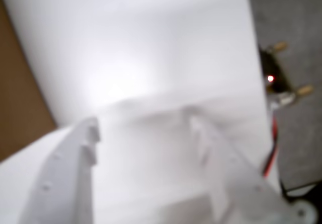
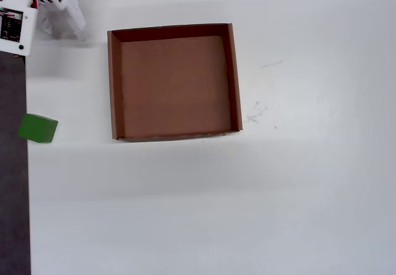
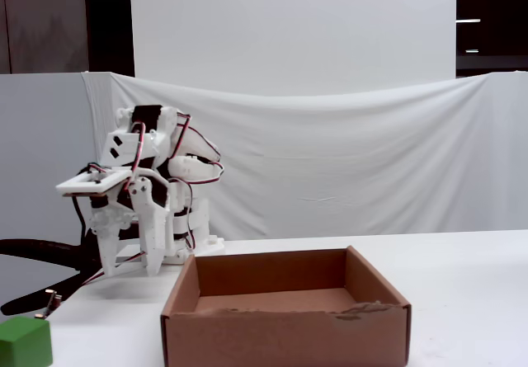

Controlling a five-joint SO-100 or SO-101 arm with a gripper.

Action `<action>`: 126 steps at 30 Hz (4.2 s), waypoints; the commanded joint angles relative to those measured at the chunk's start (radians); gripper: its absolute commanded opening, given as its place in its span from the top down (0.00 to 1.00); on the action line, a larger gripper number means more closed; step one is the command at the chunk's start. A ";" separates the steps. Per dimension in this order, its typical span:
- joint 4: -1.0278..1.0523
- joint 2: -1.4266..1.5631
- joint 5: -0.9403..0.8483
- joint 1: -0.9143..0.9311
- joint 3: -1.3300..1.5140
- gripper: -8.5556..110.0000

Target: Grasp a green cube and put it in a box.

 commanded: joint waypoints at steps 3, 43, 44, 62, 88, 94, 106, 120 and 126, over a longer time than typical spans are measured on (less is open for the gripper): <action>-0.006 0.008 0.006 0.005 -0.005 0.72; -0.242 -1.132 0.087 0.132 -0.834 0.72; -0.242 -1.141 0.087 0.132 -0.842 0.72; -0.365 -1.341 0.077 0.163 -0.963 0.72; -0.365 -1.692 0.087 0.064 -1.325 0.67; -0.348 -1.749 0.087 0.043 -1.376 0.67; -0.377 -1.835 0.087 0.028 -1.385 0.67; -0.365 -1.858 0.087 0.006 -1.393 0.71; -0.362 -1.862 0.087 0.005 -1.391 0.73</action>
